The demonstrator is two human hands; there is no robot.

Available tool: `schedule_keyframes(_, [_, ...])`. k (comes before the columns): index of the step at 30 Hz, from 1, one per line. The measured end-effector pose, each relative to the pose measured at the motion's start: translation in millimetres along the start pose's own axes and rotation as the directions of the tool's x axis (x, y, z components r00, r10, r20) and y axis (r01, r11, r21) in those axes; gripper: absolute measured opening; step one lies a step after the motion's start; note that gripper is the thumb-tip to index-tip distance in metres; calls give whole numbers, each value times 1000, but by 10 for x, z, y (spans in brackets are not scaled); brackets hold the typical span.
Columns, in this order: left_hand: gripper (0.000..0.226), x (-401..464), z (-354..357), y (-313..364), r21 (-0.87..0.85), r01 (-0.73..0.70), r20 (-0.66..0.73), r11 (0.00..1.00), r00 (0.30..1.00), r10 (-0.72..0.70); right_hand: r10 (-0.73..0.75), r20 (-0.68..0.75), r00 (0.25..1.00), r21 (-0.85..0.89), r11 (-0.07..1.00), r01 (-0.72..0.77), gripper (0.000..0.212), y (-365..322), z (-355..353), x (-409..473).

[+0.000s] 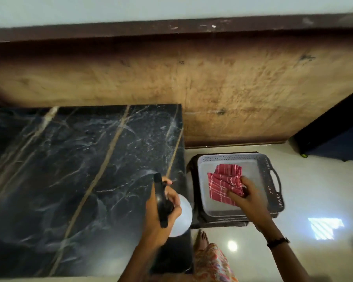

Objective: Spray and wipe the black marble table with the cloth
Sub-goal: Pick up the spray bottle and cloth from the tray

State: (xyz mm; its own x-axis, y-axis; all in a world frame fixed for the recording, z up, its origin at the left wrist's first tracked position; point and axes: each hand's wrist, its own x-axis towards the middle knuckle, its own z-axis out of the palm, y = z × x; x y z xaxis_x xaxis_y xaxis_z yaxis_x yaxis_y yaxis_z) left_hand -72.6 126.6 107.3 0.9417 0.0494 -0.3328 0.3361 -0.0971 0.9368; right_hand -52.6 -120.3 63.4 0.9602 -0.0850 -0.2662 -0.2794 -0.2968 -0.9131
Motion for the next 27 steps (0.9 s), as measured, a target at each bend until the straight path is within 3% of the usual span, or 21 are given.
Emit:
schedule_keyframes(2, [28,-163,-400,-58,20,-8,-26,1000,1000,9,-43,77,996,-36,998,45,33,-200,421,-183])
schedule_keyframes(6, [40,-525,-1422,-344,-90,-57,-197,994,980,38,-133,248,960,-84,984,158,43,-450,1579,-528])
schedule_keyframes(8, [46,-699,-1855,-449,-26,-60,-225,998,973,52,-178,311,934,-80,974,212,36,-496,2139,-638])
schedule_keyframes(13, [45,-1094,-2861,-807,-36,102,-374,994,921,-108,-155,478,864,-66,975,212,33,-749,3421,-807])
schedule_keyframes(18, [38,-1375,-3410,-937,-19,129,-481,991,868,-123,17,544,839,-62,998,21,25,-1149,4411,-803])
schedule_keyframes(21, [40,-1421,-3585,-992,-21,143,-508,990,851,-134,14,558,830,84,994,-73,20,-1426,4773,-774])
schedule_keyframes(25, [49,-1386,-3694,-1086,10,172,-493,985,858,-144,68,555,829,289,919,-268,36,-1478,4977,-645])
schedule_keyframes(27, [41,-1364,-3717,-1109,36,197,-458,980,875,-159,106,499,860,181,958,-224,41,-1331,4986,-593])
